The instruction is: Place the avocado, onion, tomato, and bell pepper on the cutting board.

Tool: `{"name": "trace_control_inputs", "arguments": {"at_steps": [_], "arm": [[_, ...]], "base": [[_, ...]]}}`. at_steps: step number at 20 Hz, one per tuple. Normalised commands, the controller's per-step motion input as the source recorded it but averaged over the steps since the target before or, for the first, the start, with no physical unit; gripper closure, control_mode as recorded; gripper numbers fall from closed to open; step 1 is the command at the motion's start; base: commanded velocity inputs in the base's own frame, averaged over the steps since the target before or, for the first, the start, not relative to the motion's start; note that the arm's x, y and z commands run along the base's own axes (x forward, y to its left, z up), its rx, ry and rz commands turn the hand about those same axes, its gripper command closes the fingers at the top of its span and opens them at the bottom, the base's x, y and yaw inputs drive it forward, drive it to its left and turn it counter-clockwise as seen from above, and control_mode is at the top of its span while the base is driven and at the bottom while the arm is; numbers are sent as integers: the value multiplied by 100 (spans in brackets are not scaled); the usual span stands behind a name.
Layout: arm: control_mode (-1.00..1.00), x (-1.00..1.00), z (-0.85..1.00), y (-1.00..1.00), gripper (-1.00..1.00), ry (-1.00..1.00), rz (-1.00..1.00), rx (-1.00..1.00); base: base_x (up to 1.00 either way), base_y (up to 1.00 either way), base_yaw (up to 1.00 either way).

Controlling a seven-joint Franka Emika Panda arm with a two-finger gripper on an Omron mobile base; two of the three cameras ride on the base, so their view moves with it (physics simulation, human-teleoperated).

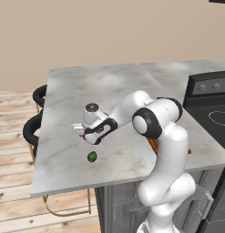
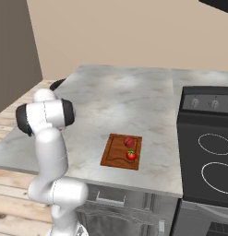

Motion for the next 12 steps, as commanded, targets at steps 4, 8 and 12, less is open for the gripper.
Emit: {"name": "trace_control_inputs", "arguments": {"at_steps": [4, 8, 12], "arm": [[-100, 21, -23, 16, -100, 0, -3, -1], [-100, 23, -26, 15, -100, 0, -3, -1], [-100, 17, -23, 13, 100, 0, -2, -2]], "base": [[0, 0, 0], [0, 0, 0], [0, 0, 0]]}}
